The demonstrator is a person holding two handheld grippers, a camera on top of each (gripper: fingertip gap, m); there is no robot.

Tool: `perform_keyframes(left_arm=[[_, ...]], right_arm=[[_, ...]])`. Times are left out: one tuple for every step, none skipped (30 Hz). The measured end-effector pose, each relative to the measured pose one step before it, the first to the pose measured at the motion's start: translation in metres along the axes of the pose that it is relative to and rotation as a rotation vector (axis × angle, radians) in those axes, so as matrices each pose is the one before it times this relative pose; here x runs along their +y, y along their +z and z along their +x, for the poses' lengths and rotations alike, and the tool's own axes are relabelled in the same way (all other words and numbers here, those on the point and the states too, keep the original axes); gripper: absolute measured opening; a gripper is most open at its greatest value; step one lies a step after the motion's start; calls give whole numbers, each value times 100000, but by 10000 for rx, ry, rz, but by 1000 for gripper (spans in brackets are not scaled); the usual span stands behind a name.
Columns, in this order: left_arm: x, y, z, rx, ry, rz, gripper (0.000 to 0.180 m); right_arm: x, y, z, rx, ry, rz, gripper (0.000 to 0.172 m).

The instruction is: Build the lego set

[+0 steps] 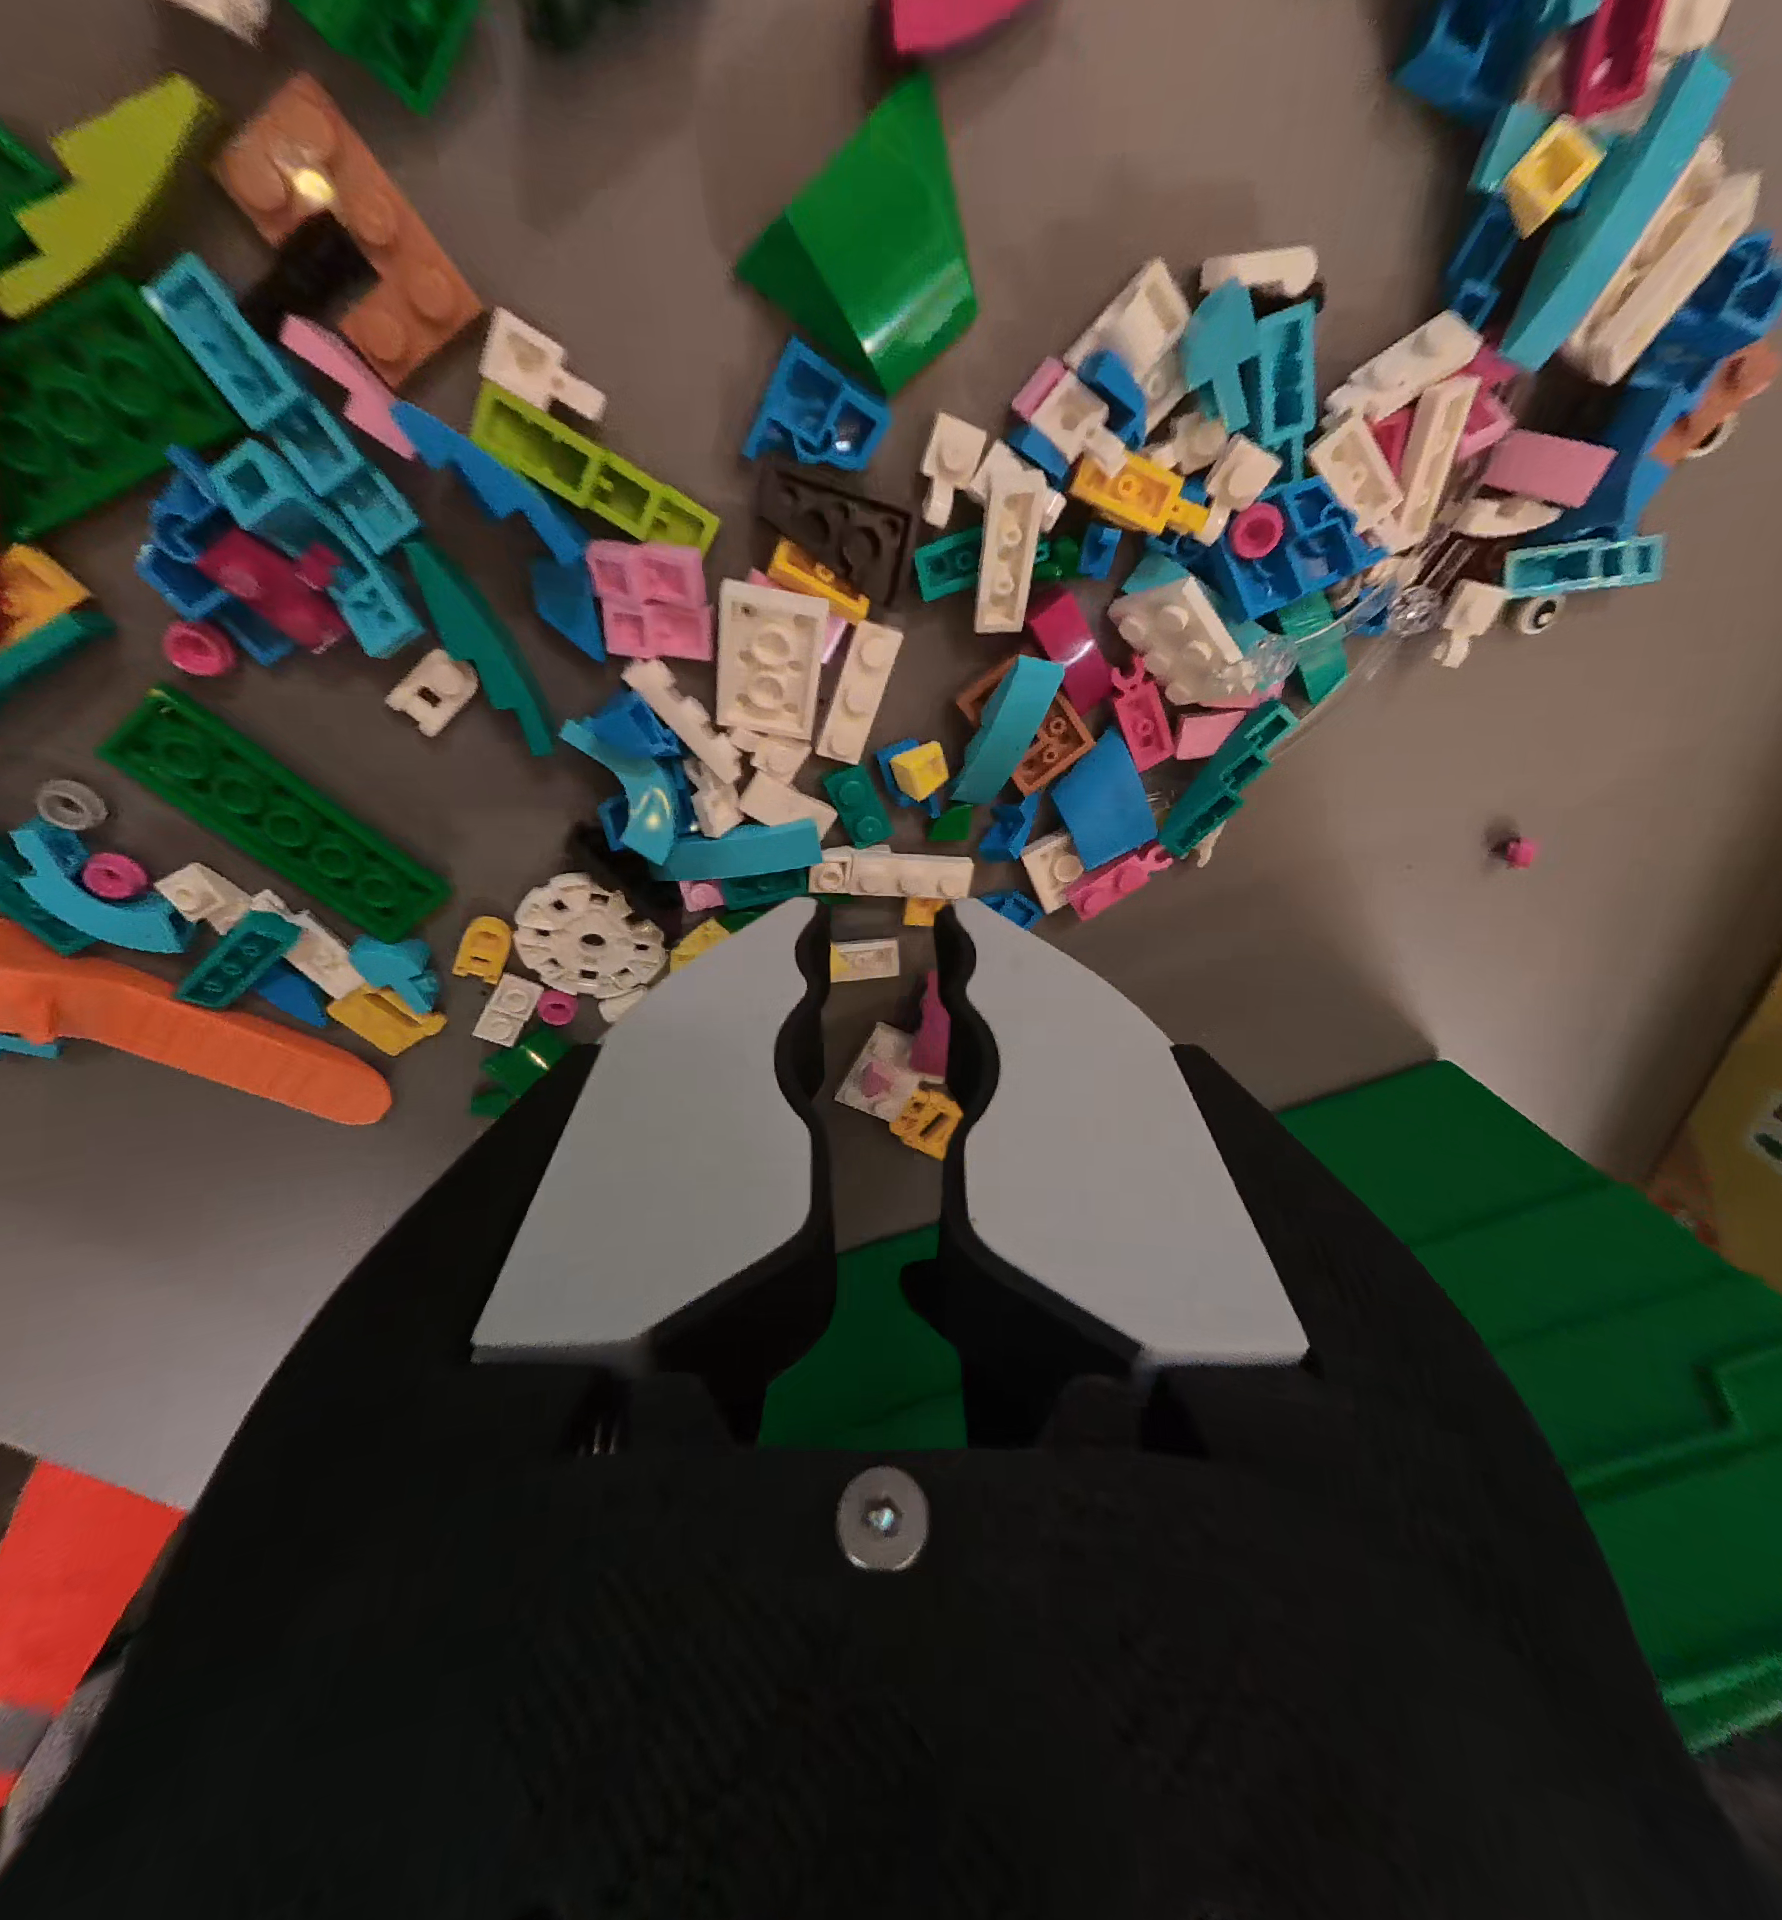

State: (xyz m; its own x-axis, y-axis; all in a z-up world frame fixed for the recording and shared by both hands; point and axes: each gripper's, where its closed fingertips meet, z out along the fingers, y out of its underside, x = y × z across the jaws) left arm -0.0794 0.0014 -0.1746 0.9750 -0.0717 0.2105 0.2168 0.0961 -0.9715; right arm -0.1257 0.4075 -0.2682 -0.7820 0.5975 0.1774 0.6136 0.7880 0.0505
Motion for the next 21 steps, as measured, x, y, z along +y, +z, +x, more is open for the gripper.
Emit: perform_keyframes(left_arm=[[39, 34, 2, 24, -20, -33, 8], [9, 13, 0, 19, -24, -4, 8], [-31, -7, -6, 3, -11, 19, 8], [-29, -31, 26, 14, 5, 28, 8], [-28, -21, 43, 20, 21, 24, 8], [-12, -11, 34, 11, 32, 7, 8], [27, 28, 27, -3, 27, -24, 8], [81, 67, 22, 7, 15, -64, 8], [118, 114, 22, 22, -6, -93, 8], [149, 130, -53, -15, -28, -122, 8], [150, 114, -35, -24, -11, -120, 8], [96, 84, 25, 7, 26, -84, 8], [62, 51, 31, -6, 39, -49, 8], [29, 35, 11, -12, 32, -28, 8], [36, 16, 20, 4, 17, -22, 8], [15, 20, 14, 6, 4, -16, 8], [10, 15, -3, 0, 2, -7, 8], [4, 0, 5, -1, 6, -1, 8], [-1, 2, 3, 0, 9, 2, 8], [4, 1, 15, 2, 9, 0, 8], [-2, 6, 5, 6, 5, -6, 8]], right_arm=[[192, 365, 46, -265, 32, -179, 20], [217, 335, 169, -159, -21, -184, 21], [222, 245, 325, -19, -101, -164, 21], [155, 154, 327, 9, -69, -107, 21], [73, 95, 198, -92, 51, -49, 20], [-6, 105, 59, -191, 121, 21, 20], [-63, 136, 17, -200, 137, 52, 20], [31, 160, 24, -166, 99, -12, 20], [142, 192, 64, -100, 63, -84, 20], [112, 123, -6, -103, 89, -72, 18], [52, -6, -131, -179, 162, -25, 18], [194, 33, -258, -274, 289, -156, 17], [222, 71, 0, -64, 201, -149, 16], [183, 122, 140, 90, -18, -74, 16], [97, 145, 195, 150, -77, 11, 15], [-44, 31, -26, -17, 46, 118, 15], [-71, -23, 87, 47, 79, 141, 15], [-34, -13, 118, 114, -2, 141, 15], [-60, -9, 57, 106, -67, 159, 14], [-71, -8, 4, 76, -47, 165, 13], [-100, -17, 55, 127, -44, 175, 13]])
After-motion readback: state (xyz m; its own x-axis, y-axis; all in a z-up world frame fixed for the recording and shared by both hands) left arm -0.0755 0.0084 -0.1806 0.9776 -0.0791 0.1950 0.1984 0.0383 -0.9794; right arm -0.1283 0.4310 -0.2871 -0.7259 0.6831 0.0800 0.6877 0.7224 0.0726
